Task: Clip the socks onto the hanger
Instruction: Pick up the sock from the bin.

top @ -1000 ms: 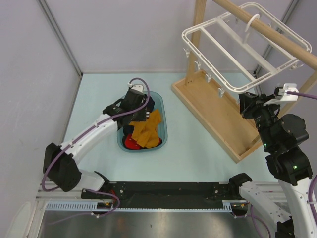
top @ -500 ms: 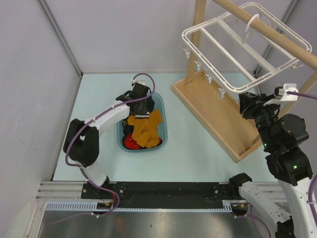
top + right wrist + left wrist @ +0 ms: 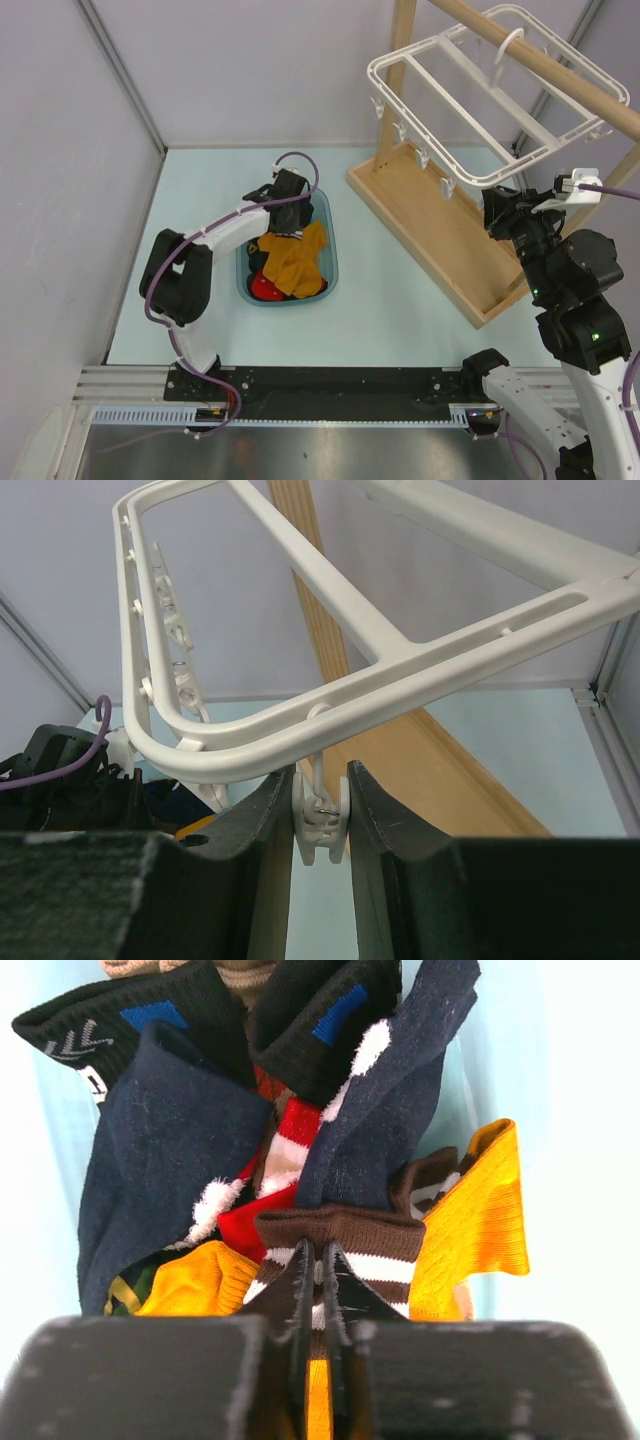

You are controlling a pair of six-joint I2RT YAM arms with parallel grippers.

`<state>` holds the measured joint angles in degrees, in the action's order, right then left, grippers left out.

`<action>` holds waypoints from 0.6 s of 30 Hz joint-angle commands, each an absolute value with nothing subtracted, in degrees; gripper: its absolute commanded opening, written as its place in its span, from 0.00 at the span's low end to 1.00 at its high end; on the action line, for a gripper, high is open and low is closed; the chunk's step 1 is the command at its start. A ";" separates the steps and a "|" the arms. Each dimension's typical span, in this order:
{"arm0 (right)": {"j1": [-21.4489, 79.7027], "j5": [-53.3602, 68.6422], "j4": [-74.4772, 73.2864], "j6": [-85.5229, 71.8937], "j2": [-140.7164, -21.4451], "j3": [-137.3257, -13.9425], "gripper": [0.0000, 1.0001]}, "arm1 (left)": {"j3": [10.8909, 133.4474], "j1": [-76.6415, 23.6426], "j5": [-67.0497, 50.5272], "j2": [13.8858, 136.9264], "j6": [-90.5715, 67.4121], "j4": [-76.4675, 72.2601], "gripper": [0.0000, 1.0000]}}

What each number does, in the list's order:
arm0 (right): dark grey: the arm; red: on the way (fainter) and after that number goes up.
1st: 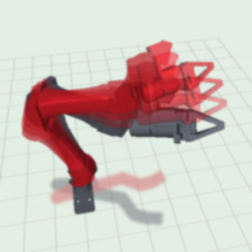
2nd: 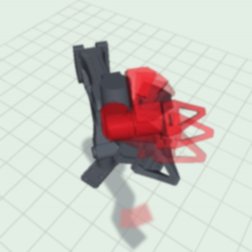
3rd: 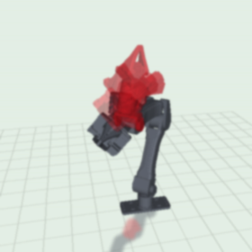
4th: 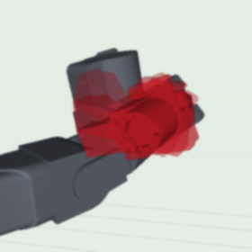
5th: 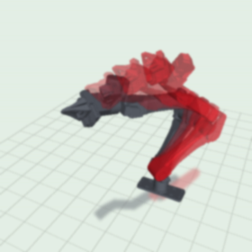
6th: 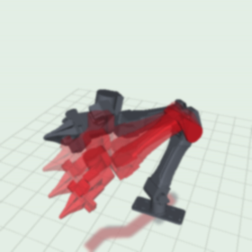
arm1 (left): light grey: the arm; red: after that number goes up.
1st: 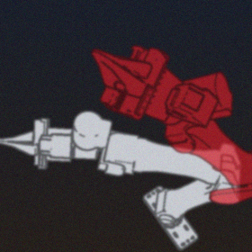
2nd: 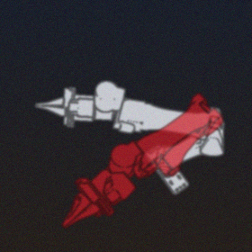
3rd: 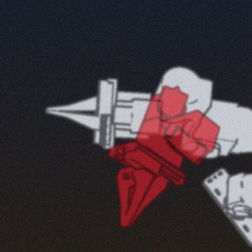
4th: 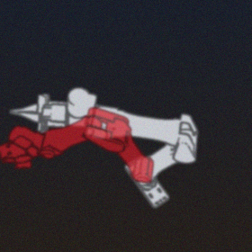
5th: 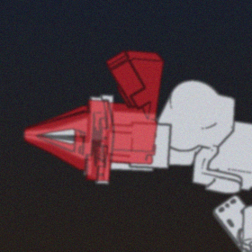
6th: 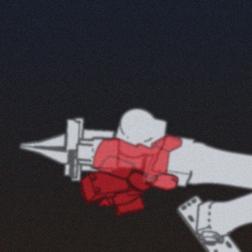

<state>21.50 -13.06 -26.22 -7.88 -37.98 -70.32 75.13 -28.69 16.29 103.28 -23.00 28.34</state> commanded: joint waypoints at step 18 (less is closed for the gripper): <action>21.36 -12.13 -25.75 -7.91 -37.79 -72.25 0.00 | 67.60 -29.27 4.94 72.61 -12.05 17.70 0.02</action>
<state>21.50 -13.04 -26.22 -7.90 -37.98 -70.32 71.48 -28.75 12.27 77.58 -17.34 25.61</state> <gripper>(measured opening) 0.290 0.029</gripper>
